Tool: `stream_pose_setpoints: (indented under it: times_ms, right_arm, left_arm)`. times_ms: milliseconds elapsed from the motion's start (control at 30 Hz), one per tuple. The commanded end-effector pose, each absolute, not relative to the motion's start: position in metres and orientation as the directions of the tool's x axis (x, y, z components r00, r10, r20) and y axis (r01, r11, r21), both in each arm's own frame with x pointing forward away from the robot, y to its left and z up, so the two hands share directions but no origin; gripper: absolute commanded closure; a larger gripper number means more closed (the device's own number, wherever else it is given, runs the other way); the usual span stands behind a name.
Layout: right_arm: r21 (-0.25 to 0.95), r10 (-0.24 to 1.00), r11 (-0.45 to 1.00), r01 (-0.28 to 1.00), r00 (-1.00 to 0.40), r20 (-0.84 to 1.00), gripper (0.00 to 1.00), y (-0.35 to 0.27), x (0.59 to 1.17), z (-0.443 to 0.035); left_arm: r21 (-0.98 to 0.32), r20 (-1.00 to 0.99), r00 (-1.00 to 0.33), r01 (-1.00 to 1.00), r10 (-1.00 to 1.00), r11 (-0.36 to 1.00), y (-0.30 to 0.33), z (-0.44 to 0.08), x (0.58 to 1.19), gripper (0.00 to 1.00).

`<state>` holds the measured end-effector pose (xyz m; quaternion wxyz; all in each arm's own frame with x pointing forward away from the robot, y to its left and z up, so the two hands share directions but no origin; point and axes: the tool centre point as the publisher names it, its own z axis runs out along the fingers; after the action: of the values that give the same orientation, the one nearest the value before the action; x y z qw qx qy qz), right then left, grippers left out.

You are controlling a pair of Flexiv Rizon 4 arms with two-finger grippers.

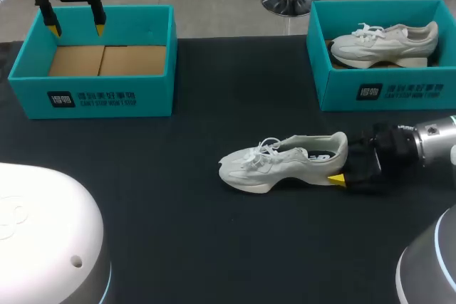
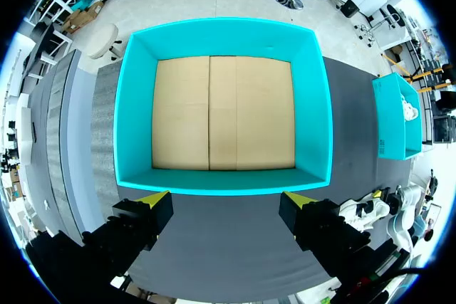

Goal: Take the shoe out of the shoebox, open the shoe tongue, remove and reinsert the insole, then place the shoe into the shoebox

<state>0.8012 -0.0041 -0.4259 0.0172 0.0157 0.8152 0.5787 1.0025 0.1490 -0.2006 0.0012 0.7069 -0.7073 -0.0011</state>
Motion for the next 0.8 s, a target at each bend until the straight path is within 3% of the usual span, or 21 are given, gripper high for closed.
stream_pose_setpoints:
  times_ms: [33,267,333,367,400,800]
  right_arm:
    - [0.943,0.042,0.332,0.010,-0.999,-0.005,0.00,-0.0029,0.8011,-0.4288]
    - [0.944,0.041,0.330,0.014,-0.999,0.001,0.00,-0.0017,0.8003,-0.4316]
    - [0.945,0.040,0.328,0.014,-0.999,0.001,0.50,-0.0017,0.8003,-0.4328]
    - [0.945,0.039,0.328,0.013,-0.999,0.000,0.82,-0.0018,0.8004,-0.4334]
    - [0.945,0.039,0.328,0.012,-0.999,-0.001,1.00,-0.0018,0.8004,-0.4336]
    - [0.946,0.042,0.325,0.006,-0.999,-0.008,1.00,-0.0018,0.8004,-0.4339]
  left_arm:
    - [0.003,0.000,0.000,-1.000,-1.000,0.000,0.1492,-0.2004,1.0020,0.00]
    - [0.003,0.000,0.000,-1.000,-1.000,0.000,0.1492,-0.2004,1.0020,0.00]
    - [0.003,0.000,0.000,-1.000,-1.000,0.000,0.1492,-0.2004,1.0020,0.00]
    - [0.003,0.000,0.000,-1.000,-1.000,0.000,0.1492,-0.2004,1.0020,0.00]
    - [0.003,0.000,0.000,-1.000,-1.000,0.000,0.1492,-0.2004,1.0020,0.00]
    - [0.003,0.000,0.000,-1.000,-1.000,0.000,0.1492,-0.2004,1.0020,0.00]
